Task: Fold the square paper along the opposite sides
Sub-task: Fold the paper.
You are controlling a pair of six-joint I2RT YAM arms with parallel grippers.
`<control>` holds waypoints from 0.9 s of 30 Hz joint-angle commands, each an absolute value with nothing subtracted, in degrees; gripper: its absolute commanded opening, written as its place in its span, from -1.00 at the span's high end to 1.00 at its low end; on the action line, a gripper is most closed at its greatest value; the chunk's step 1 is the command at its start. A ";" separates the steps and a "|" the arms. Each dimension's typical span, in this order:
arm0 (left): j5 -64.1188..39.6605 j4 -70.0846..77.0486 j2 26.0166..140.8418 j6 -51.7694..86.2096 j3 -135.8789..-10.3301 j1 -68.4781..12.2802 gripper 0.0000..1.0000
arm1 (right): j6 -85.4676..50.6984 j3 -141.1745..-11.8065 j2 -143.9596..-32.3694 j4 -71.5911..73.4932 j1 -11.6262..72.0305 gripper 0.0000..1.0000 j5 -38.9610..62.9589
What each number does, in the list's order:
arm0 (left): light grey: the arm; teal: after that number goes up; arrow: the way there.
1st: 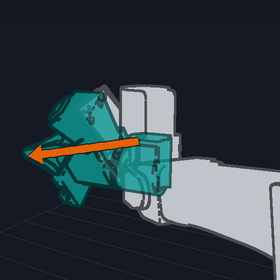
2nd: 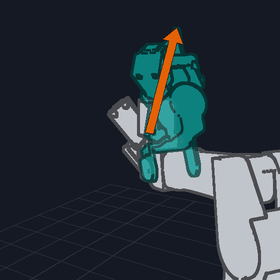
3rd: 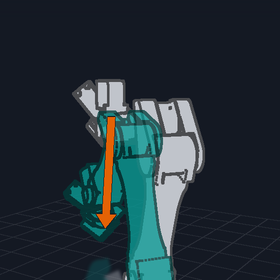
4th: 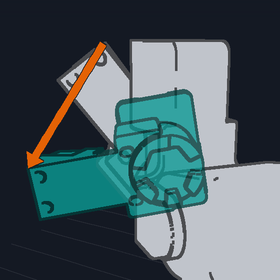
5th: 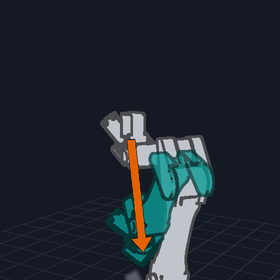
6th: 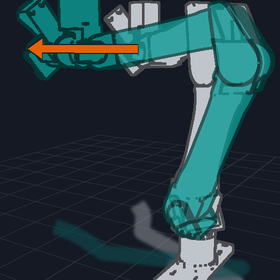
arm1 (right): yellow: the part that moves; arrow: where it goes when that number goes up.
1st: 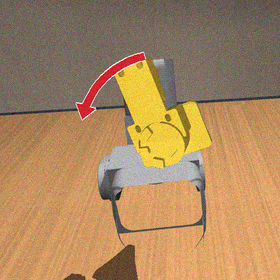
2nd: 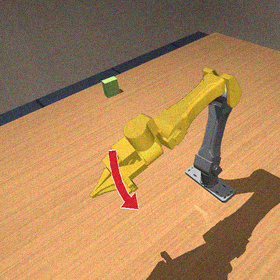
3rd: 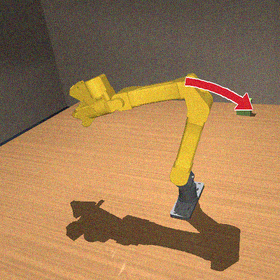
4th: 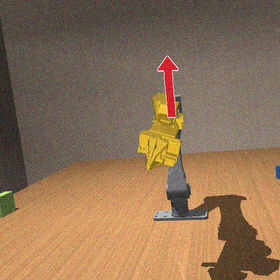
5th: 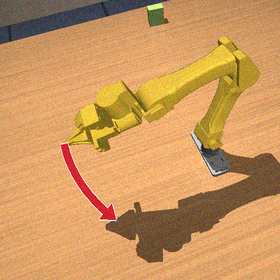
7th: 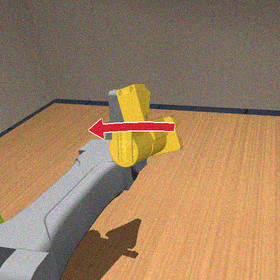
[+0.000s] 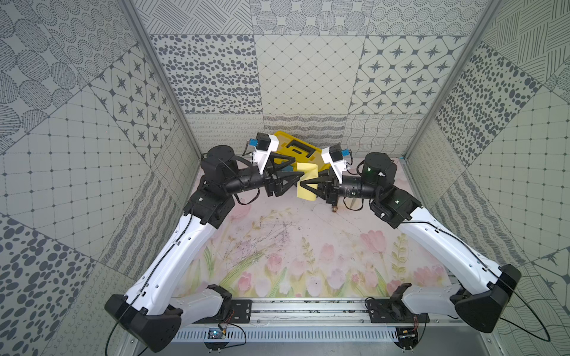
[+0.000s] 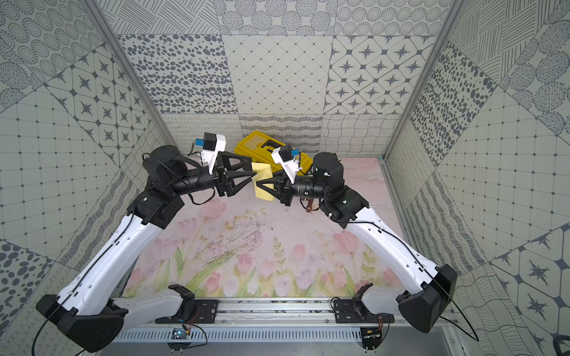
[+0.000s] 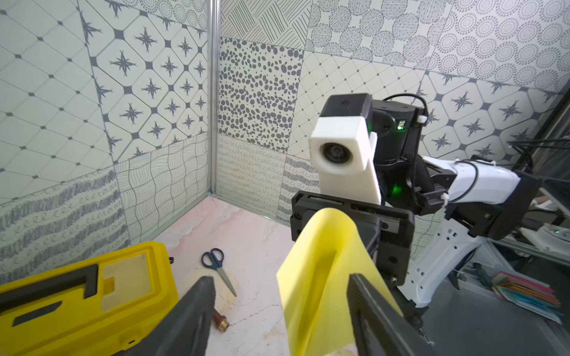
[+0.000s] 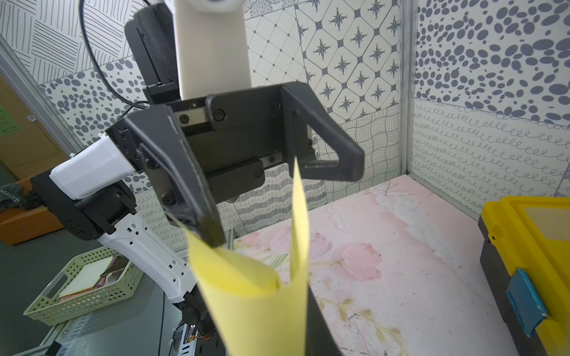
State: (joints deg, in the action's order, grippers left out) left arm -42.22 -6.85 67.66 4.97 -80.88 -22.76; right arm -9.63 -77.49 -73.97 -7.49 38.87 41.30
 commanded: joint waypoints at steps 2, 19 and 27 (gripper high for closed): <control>-31.70 -8.24 64.06 -0.73 -80.51 -22.47 -0.61 | -9.49 -76.64 -72.60 -5.45 39.11 0.67 40.96; -47.42 -5.45 60.16 3.39 -72.41 -22.50 -0.97 | -8.29 -77.96 -71.62 -5.96 39.11 0.67 43.60; -53.90 0.19 63.31 8.06 -73.56 -22.51 -0.97 | -9.58 -78.13 -73.48 -4.66 39.18 0.67 47.95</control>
State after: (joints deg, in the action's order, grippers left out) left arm -46.15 -5.80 62.13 4.12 -72.97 -22.74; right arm -9.04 -76.73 -73.01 -7.33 38.89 45.25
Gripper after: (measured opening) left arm 0.983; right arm 0.166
